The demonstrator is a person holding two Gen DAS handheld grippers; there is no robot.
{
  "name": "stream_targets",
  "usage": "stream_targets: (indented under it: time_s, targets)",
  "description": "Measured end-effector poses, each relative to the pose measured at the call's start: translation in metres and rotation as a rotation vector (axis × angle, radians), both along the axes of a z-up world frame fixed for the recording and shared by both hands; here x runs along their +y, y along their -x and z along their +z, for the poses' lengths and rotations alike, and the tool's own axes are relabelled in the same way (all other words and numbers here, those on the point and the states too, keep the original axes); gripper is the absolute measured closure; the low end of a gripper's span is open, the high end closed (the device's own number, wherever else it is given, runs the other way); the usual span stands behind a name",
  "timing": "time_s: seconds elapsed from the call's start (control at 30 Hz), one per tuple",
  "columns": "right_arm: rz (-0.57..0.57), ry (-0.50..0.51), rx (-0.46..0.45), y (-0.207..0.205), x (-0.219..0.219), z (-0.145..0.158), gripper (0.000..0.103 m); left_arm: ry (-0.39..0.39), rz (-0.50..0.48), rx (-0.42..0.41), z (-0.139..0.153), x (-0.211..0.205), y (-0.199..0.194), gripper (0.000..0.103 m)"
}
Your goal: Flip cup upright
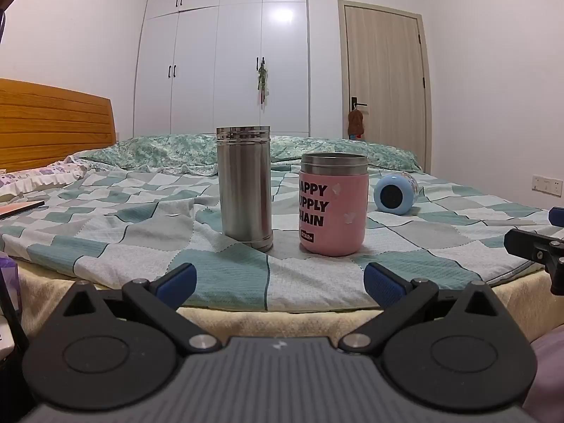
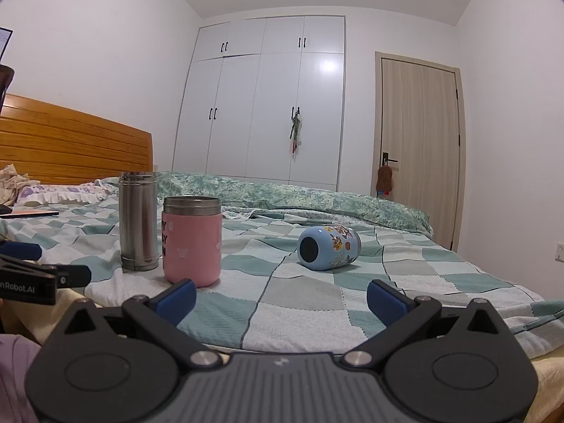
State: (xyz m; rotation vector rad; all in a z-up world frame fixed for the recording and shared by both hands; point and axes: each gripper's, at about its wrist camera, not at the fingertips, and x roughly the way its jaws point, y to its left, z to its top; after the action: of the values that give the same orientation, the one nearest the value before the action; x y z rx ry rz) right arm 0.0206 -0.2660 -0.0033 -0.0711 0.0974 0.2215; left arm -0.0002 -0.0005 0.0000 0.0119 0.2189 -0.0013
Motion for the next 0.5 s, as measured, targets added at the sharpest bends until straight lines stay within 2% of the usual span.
stream_targets:
  time_s: [0.5]
  targets:
    - [0.000,0.001,0.002,0.0003,-0.0010,-0.0008,0.000,0.001,0.000,-0.001,0.0000,0.0003,0.0000,0.000]
